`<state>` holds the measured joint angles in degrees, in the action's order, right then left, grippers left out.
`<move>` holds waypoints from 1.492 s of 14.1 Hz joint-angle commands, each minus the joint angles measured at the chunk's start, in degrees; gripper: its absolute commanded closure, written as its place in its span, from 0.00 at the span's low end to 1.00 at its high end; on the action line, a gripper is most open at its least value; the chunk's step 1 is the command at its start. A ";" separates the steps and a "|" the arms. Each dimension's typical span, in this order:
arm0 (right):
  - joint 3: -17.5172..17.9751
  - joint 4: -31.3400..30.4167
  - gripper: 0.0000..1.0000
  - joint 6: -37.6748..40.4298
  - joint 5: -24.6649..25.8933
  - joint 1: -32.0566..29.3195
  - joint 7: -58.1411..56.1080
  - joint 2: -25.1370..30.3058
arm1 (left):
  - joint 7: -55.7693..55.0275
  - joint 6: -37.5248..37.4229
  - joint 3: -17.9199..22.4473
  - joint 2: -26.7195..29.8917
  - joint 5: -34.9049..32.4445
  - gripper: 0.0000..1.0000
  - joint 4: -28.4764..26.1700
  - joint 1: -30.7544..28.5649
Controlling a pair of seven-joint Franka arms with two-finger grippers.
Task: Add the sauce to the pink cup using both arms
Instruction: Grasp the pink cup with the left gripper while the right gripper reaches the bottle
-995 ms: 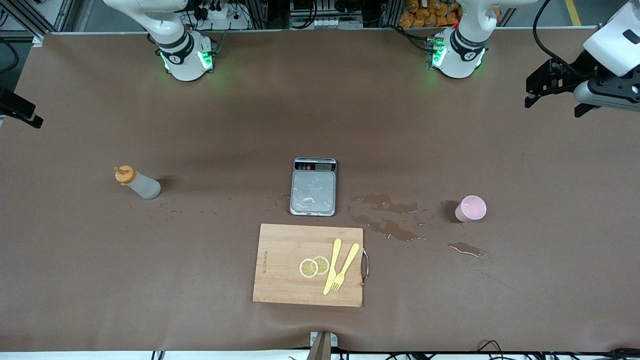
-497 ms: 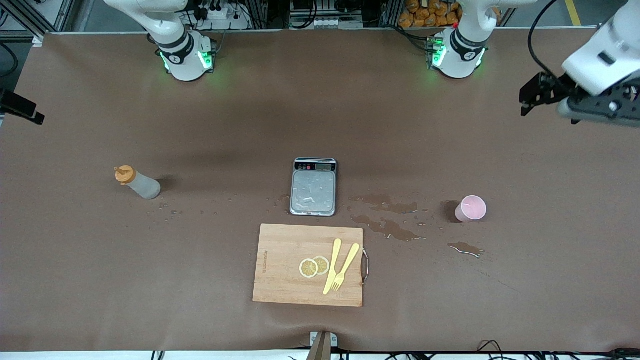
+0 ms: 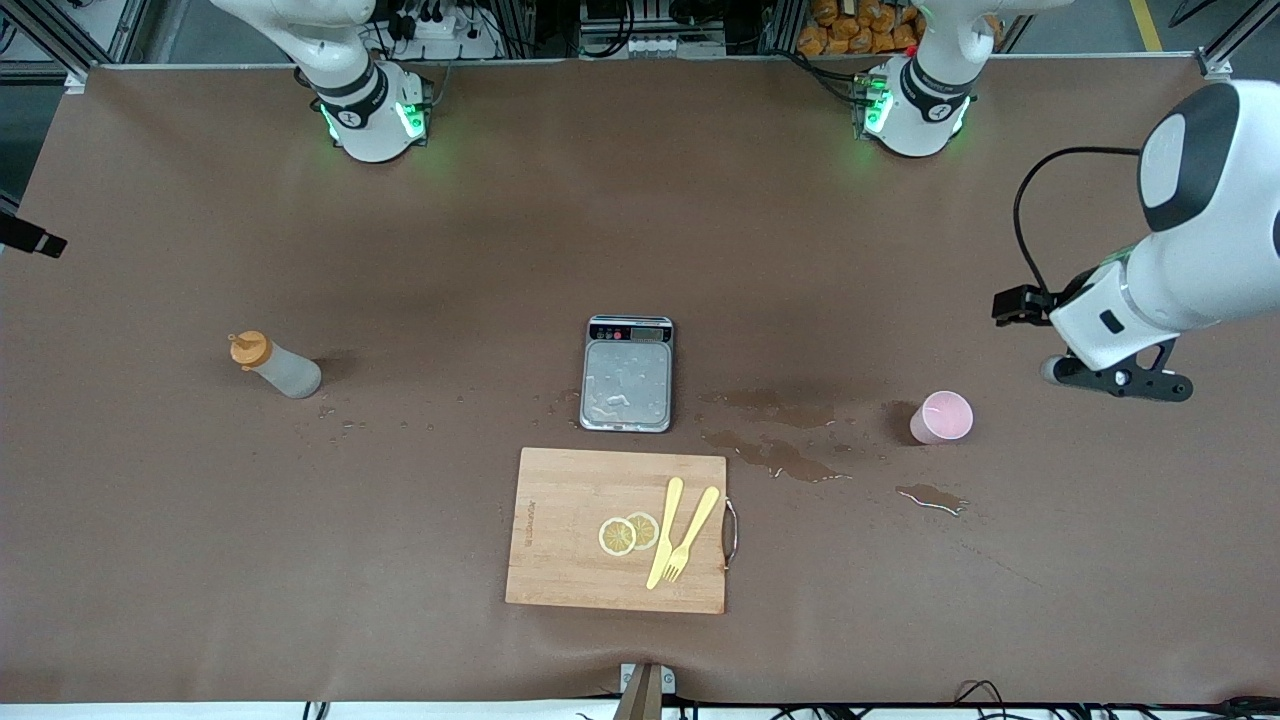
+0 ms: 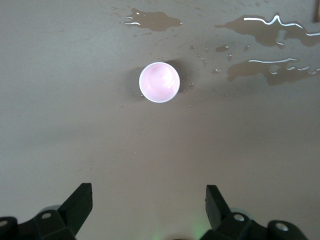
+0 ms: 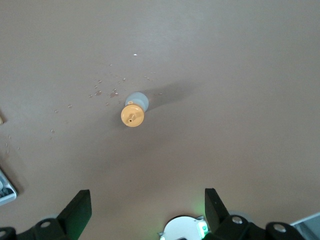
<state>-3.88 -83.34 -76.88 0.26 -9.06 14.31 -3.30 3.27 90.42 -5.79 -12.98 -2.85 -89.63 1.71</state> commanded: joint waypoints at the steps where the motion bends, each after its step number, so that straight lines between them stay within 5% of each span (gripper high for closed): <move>1: 0.72 0.28 0.00 0.68 -0.70 -2.10 6.67 -1.18 | 1.38 2.03 -0.54 -0.29 1.70 0.00 -0.02 -5.38; 11: 0.72 0.28 0.00 4.63 -14.39 -10.71 26.46 -7.86 | 3.14 6.42 -0.89 -0.64 3.11 0.00 -2.91 -8.21; 15: 0.72 0.28 0.00 5.78 -23.54 -15.81 32.71 -12.16 | 2.88 17.30 -1.07 -4.06 3.38 0.00 -6.43 -5.59; 21: 0.71 0.19 0.00 6.75 -27.41 -19.15 40.85 -16.99 | 2.52 20.76 -1.07 -11.61 8.13 0.00 -3.37 -3.82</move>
<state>-4.20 -83.87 -71.13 -24.84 -26.33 49.25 -19.05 4.99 111.20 -7.15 -21.78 3.25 -95.44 -1.58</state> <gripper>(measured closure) 0.000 0.000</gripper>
